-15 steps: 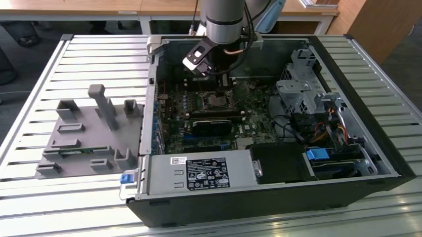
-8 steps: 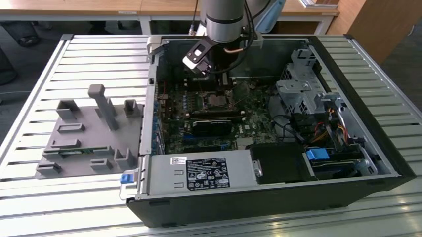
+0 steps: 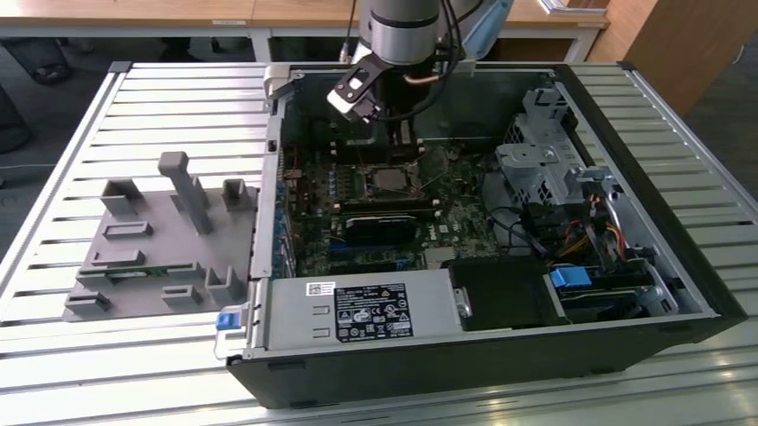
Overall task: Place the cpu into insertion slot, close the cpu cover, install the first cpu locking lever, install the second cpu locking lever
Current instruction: 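Close the cpu cover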
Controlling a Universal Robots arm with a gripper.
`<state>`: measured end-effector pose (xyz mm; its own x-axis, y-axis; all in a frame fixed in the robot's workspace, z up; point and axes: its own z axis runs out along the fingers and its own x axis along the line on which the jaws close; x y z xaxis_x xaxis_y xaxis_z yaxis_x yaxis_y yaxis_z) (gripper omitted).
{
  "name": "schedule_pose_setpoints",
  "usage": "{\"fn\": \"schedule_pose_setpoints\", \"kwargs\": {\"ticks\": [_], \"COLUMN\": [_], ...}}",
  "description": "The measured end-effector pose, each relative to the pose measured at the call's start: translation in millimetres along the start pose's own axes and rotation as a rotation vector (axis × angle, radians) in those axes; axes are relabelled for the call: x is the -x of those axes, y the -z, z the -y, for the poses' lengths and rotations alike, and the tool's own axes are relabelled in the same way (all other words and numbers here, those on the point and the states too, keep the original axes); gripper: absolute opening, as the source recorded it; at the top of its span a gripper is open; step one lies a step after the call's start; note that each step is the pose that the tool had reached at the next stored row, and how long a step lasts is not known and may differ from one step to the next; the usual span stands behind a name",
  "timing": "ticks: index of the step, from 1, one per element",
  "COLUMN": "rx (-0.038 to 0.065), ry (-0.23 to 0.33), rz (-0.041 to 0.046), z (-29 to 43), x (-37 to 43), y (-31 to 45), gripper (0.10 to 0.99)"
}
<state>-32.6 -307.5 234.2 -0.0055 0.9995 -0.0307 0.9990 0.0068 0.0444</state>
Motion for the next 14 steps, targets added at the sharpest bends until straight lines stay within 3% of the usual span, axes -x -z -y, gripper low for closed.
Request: {"fn": "schedule_pose_setpoints", "kwargs": {"ticks": [7, 14], "rx": [-0.001, -0.002], "ry": [0.0, 0.0], "rz": [0.0, -0.0001], "z": [-0.9, -0.9], "x": [0.6, 5.4], "y": [19.7, 20.3], "gripper": [0.106, 0.106]}}
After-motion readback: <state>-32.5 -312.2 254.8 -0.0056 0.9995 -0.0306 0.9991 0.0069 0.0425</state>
